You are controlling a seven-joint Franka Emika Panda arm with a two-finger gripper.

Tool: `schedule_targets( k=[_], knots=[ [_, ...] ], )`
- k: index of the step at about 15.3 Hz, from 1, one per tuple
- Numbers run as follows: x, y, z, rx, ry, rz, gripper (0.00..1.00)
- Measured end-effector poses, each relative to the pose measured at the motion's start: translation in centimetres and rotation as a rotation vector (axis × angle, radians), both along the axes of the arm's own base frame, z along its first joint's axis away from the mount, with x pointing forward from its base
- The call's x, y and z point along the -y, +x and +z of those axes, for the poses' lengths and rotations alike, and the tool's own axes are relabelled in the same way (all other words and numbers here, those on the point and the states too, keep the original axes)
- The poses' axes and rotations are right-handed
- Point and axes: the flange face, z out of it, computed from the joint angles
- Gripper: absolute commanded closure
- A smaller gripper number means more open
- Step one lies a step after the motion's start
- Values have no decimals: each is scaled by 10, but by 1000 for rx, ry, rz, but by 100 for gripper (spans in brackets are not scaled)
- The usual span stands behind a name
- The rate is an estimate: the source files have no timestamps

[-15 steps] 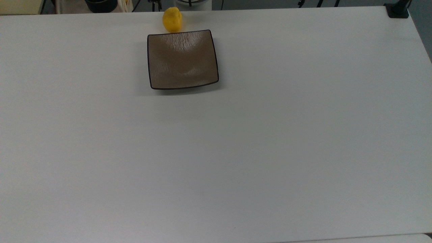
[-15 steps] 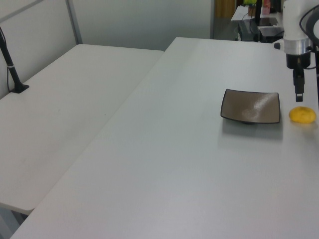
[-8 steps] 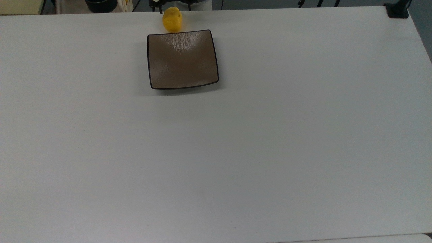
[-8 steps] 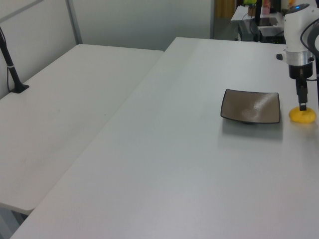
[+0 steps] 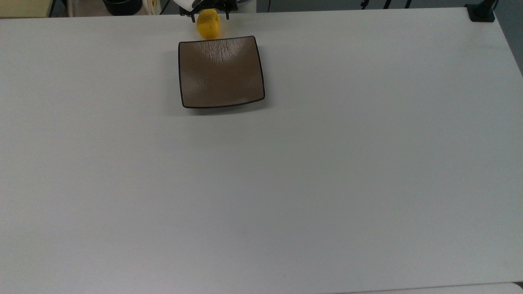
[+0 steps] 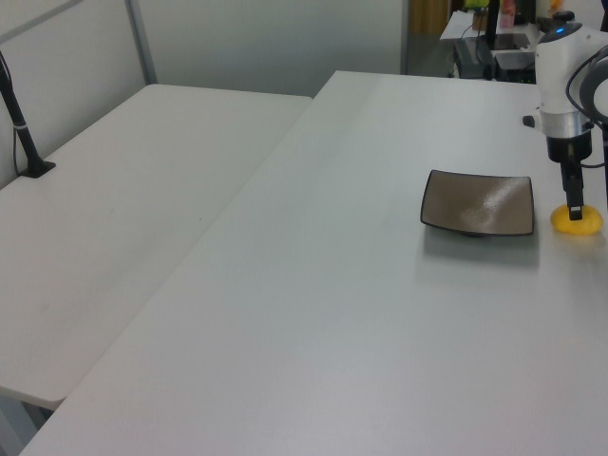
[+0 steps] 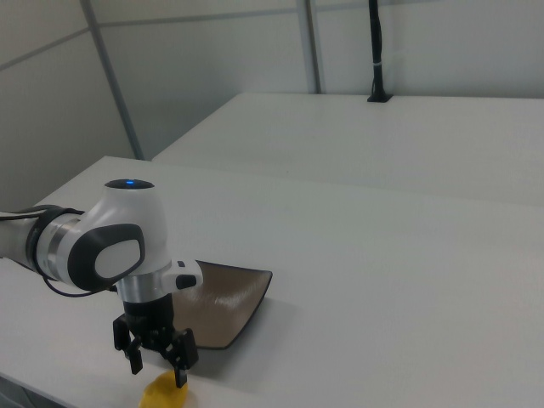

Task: Put potatoes on a ceramic plate
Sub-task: 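Lower the gripper around the yellow potato and close on it, then lift the potato and carry it over the brown plate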

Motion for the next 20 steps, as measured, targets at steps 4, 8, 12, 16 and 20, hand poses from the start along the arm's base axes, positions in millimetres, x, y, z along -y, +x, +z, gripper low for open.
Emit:
schedule_targets(
  k=[4,8,12,16,20],
  knots=[
    [2,0,-11,-23,-6,3,0],
    [3,0,-17,-34,-12,9,16],
    [4,1,-20,-37,-22,20,50],
    [8,2,-19,-35,-22,13,50],
    [9,3,-15,-25,-22,12,50]
  ],
)
